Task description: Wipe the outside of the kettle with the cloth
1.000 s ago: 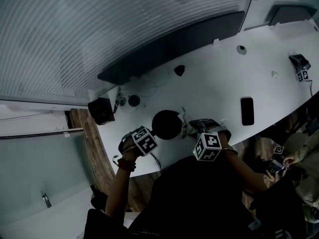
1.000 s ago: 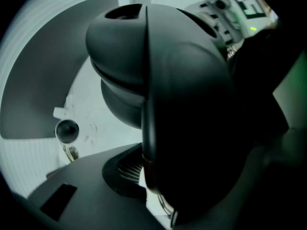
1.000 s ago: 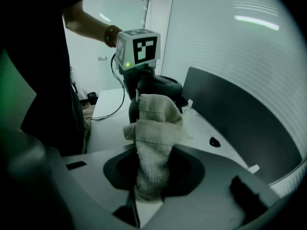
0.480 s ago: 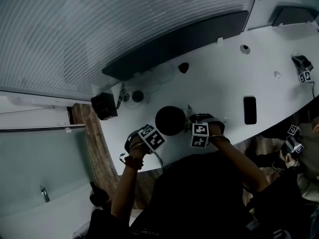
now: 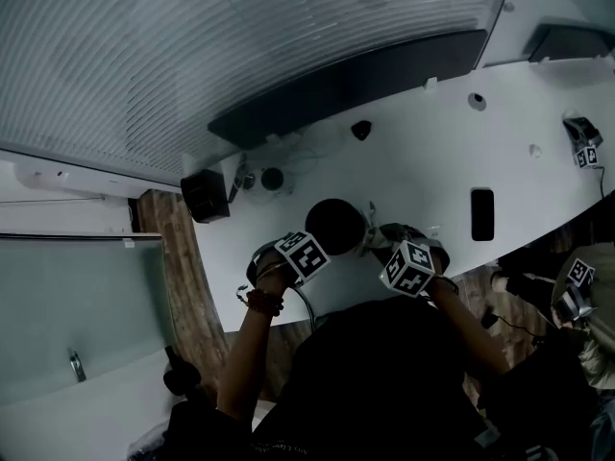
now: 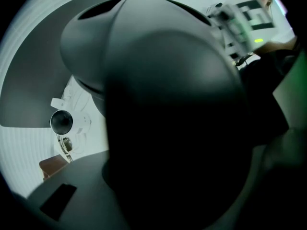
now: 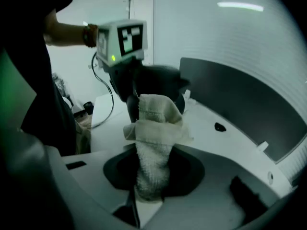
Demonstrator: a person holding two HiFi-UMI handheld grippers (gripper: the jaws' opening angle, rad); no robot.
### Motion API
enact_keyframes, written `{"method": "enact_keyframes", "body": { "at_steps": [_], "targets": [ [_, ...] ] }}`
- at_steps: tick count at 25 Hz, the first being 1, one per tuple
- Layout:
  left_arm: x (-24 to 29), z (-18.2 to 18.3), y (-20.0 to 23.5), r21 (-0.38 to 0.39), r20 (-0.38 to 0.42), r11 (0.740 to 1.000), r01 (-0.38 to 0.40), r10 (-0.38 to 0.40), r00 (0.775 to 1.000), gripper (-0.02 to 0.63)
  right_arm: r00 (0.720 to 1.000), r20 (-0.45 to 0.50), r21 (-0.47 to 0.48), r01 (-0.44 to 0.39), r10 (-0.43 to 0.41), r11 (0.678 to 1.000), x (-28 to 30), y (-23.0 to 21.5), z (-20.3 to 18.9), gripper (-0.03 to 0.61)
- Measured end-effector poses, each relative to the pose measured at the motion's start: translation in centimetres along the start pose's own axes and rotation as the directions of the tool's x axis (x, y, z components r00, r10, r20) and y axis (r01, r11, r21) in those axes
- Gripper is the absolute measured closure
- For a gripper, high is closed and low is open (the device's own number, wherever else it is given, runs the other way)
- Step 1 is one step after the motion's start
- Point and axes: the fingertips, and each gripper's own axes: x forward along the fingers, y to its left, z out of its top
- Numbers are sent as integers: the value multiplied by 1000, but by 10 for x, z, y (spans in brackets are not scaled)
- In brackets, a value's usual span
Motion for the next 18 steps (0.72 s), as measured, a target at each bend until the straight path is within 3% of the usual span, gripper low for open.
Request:
{"method": "enact_keyframes", "body": {
  "at_steps": [3, 5, 7, 12, 18],
  "targets": [
    [1, -1, 0, 12, -1, 1000, 2, -2, 1000, 488, 999, 31, -10, 23, -22, 1000, -15, 16, 31, 482],
    [1, -1, -1, 22, 2, 1000, 9, -9, 1000, 488, 999, -22, -36, 45, -45, 998, -4, 18, 33, 482],
    [2, 0, -4, 30, 3, 999, 22, -22, 1000, 488, 994, -90, -39, 59, -63, 997, 11, 16, 18, 482],
    [3, 1, -7, 52, 3, 998, 37, -37, 999, 488, 978, -206, 8, 18, -16, 1000, 51, 15, -19, 482],
    [3, -2, -4, 52, 0, 998, 30, -30, 1000, 488, 958, -284, 60, -23, 39, 998, 93, 19, -48, 482]
  ]
}}
